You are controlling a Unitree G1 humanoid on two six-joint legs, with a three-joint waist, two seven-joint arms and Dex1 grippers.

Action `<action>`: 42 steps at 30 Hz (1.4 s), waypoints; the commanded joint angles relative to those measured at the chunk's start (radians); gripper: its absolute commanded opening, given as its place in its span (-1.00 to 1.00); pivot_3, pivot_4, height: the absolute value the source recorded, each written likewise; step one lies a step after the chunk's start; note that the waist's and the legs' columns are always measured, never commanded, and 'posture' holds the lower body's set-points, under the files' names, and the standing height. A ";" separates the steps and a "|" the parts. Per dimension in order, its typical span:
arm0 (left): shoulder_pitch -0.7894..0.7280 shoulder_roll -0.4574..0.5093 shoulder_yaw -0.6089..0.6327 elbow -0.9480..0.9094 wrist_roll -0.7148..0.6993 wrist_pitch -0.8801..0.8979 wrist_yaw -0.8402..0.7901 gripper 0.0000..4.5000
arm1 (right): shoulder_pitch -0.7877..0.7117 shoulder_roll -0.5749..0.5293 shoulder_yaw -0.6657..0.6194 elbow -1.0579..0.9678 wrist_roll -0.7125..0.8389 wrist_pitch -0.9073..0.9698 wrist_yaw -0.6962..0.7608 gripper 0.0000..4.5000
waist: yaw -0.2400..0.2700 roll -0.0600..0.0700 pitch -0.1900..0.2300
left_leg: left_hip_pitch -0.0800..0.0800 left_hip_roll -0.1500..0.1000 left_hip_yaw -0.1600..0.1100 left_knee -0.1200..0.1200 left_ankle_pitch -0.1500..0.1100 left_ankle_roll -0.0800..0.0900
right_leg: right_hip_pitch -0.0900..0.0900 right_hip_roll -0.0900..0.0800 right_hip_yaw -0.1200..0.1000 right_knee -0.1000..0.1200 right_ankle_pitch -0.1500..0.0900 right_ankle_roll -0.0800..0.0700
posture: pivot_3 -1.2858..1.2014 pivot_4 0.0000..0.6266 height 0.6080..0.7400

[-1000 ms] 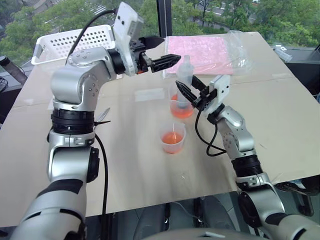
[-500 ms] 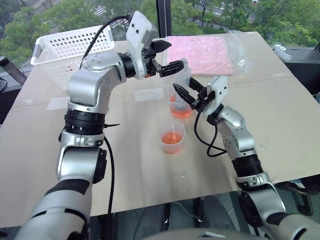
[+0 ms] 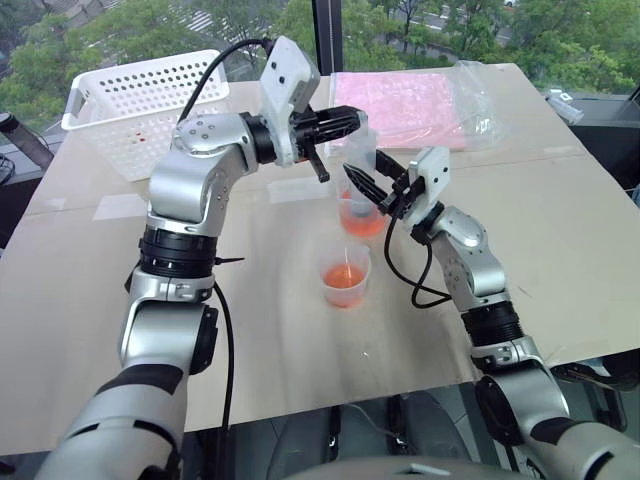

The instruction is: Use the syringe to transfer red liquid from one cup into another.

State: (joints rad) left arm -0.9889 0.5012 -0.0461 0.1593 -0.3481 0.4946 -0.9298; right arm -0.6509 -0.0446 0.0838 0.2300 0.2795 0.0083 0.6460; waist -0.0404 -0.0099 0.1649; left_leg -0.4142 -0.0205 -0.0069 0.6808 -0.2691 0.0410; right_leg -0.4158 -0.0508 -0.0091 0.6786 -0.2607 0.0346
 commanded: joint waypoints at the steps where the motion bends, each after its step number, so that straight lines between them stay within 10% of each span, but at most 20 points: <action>1: -0.077 -0.001 0.054 0.025 -0.011 -0.024 0.026 -1.00 | -0.004 0.017 0.039 -0.007 -0.018 -0.015 0.018 -0.33 | 0.000 0.000 0.000 | 0.000 0.000 0.000 0.000 0.000 0.000 | 0.000 0.000 0.000 0.000 0.000 0.000 | 0.03 -0.52 1.00; 36: -0.077 0.004 0.071 0.003 -0.055 0.037 0.026 -1.00 | -0.012 0.020 0.017 0.013 -0.025 -0.013 -0.007 -0.33 | 0.000 0.000 0.000 | 0.000 0.000 0.000 0.001 0.000 0.000 | 0.000 0.000 0.000 0.000 0.000 0.000 | 0.03 -0.52 1.00; 42: 0.013 0.059 0.167 -0.075 -0.181 0.193 0.013 0.02 | -0.048 0.009 -0.017 -0.069 0.017 0.083 -0.039 -0.33 | -0.004 0.000 0.000 | 0.000 0.001 0.000 0.000 0.000 0.000 | -0.001 0.000 0.001 0.001 0.000 0.000 | 0.03 -0.52 1.00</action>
State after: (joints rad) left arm -0.9706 0.5426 0.0685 0.1421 -0.4776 0.6451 -0.9200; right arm -0.6675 -0.0370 0.0766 0.2306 0.2707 0.0742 0.6100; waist -0.0444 -0.0098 0.1650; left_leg -0.4142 -0.0197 -0.0076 0.6814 -0.2691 0.0410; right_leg -0.4163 -0.0508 -0.0087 0.6792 -0.2607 0.0346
